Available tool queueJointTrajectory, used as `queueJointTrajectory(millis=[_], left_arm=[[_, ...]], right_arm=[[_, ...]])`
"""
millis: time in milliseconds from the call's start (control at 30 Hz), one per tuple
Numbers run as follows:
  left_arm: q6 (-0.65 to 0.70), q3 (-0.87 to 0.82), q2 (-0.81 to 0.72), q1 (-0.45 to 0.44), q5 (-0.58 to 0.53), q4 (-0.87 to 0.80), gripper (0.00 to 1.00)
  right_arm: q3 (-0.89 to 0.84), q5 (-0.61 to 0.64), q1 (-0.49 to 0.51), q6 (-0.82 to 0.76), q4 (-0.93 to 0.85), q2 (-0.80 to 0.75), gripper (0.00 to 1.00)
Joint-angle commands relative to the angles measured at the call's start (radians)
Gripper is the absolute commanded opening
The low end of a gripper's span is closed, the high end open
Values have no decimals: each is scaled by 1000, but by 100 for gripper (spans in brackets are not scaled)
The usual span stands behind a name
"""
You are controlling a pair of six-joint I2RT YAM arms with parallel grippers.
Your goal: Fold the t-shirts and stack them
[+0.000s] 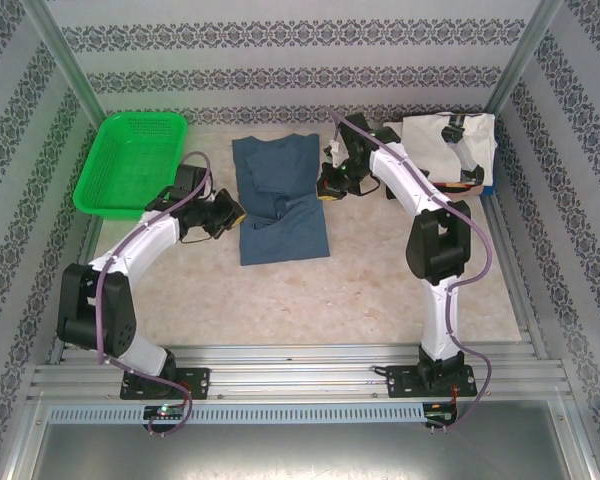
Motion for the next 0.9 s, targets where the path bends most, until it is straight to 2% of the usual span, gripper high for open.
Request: queueJointTrajectory(millis=[0, 533, 867], left_arm=[[41, 42, 32, 21, 18, 26, 0], [59, 145, 223, 42, 32, 68, 0], [45, 191, 353, 61, 42, 133, 0]], right_arm=[[61, 8, -15, -22, -40, 45, 0], [249, -18, -40, -21, -76, 230, 0], [326, -69, -60, 49, -15, 350, 3]])
